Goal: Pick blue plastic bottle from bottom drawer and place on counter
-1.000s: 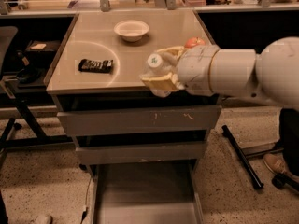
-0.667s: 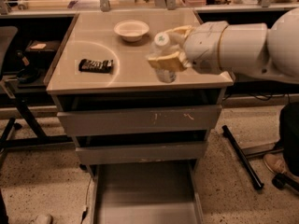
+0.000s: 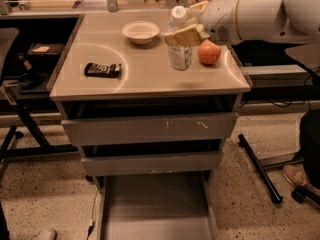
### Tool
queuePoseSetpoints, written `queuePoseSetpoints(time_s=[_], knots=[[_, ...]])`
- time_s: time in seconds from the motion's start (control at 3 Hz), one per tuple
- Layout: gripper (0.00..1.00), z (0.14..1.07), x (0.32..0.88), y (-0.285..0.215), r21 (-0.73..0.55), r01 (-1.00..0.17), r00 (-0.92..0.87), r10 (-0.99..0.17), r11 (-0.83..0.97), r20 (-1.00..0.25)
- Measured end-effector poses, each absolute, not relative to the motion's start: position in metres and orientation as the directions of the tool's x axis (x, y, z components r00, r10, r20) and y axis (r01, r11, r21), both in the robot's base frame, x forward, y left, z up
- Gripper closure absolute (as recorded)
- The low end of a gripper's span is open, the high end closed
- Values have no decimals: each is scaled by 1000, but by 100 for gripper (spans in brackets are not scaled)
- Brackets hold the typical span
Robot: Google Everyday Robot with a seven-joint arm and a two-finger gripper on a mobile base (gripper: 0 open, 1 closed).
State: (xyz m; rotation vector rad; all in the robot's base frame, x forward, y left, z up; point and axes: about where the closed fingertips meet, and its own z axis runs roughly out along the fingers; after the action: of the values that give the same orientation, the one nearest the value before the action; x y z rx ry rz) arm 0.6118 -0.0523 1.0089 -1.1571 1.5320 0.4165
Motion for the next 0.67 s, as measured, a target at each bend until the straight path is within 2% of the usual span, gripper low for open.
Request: queuePoseSetpoints(time_s=[0.67], knots=[[100, 1006, 672, -23, -72, -930, -65, -354, 361, -933]])
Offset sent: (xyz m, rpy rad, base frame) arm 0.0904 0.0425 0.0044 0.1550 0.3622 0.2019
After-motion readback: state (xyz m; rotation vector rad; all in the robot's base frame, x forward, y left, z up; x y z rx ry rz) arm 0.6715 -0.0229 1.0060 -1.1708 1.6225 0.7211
